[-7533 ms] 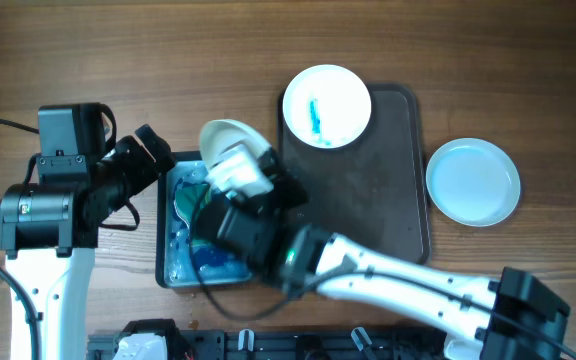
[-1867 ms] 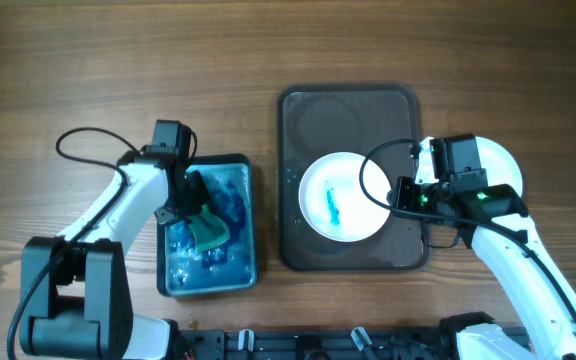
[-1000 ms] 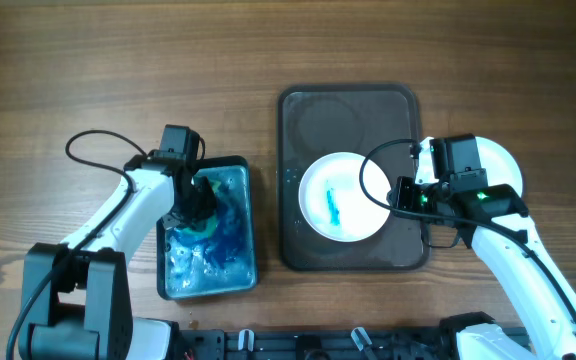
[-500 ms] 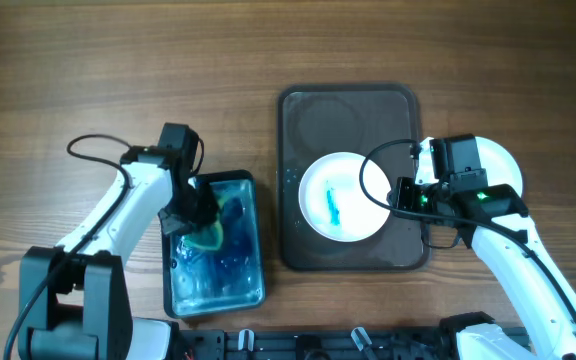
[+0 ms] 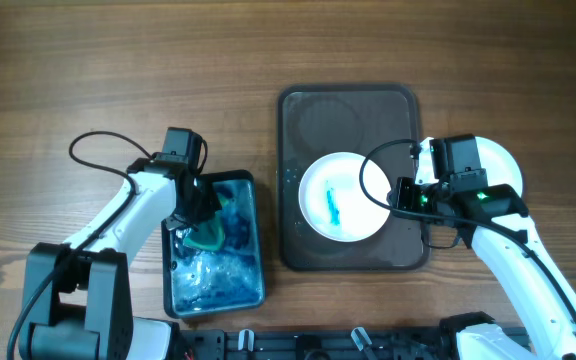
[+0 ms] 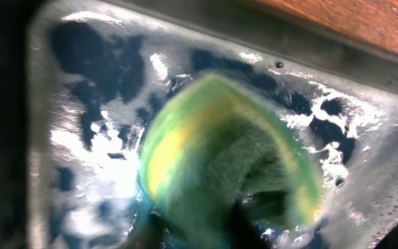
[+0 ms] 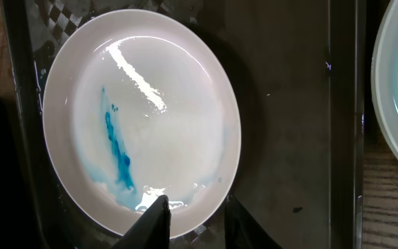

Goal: Clean dirty plates on tray and stack at the side
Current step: 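Grasp the sponge in the basin with the left gripper and lift it, then scrub the remaining plate with the sponge while the right gripper holds it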

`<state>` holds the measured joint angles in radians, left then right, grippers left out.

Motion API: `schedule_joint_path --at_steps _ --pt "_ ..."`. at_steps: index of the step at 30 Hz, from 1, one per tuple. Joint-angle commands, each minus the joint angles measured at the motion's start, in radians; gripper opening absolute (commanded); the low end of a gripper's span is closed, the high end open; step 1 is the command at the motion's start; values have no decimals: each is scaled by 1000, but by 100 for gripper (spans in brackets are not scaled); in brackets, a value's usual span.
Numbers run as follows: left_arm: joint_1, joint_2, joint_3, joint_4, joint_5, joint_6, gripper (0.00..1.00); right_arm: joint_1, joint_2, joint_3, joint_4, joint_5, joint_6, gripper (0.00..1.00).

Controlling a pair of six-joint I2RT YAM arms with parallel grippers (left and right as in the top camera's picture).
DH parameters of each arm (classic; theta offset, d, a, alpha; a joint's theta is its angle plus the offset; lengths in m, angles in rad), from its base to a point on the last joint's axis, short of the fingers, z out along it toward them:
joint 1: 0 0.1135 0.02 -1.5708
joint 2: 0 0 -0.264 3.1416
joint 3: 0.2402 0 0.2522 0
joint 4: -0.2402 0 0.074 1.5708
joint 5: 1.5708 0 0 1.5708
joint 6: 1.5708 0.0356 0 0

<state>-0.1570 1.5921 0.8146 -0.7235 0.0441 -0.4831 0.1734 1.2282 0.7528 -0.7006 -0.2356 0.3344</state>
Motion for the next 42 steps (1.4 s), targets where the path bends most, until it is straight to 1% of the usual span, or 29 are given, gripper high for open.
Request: schedule_joint_path --at_steps 1,3,6,7,10,13,17,19,21,25,27,29,31,32,33,34,39,42 --pt "-5 29 -39 -16 -8 5 4 -3 -8 18 0 -14 -17 27" --pt "-4 28 -13 -54 -8 5 4 -3 -8 18 0 -9 -18 28" --pt "-4 21 67 -148 -8 5 4 -3 -8 14 2 21 -15 37" --pt "-4 16 92 -171 -8 5 4 -3 -8 10 5 34 -6 38" --pt "-4 -9 209 -264 -8 5 4 -3 -2 -5 8 108 81 38" --pt "-4 -32 315 -340 -8 5 4 -3 24 -8 18 114 86 39" --pt "-11 -66 440 -435 -6 5 4 -3 86 -8 50 100 31 40" --pt "-21 -78 466 -451 9 5 4 -3 115 -8 61 100 30 42" --pt "-35 -95 477 -452 39 5 4 -3 153 -8 80 95 20 42" --pt "-64 -125 479 -452 57 5 4 -3 242 -9 144 -37 -111 42" --pt "-81 -127 479 -452 58 4 4 -3 293 -9 171 -34 -122 42" --pt "-98 -127 479 -447 69 0 4 -3 346 -9 197 -33 -122 39" --pt "-115 -127 479 -435 88 -3 4 -3 391 -9 221 -37 -121 31" --pt "-128 -127 479 -420 104 -3 4 -3 419 -9 234 -36 -116 23" --pt "-144 -127 479 -404 119 -3 4 -3 443 -9 242 -37 -103 11" --pt "-158 -124 479 -389 126 -8 4 -3 456 -9 244 -37 -85 4" --pt "-237 -98 472 -271 127 -115 4 -3 472 -9 243 -36 -69 4" --pt "-291 -59 464 -164 175 -152 4 -3 472 -9 239 -36 -69 4"
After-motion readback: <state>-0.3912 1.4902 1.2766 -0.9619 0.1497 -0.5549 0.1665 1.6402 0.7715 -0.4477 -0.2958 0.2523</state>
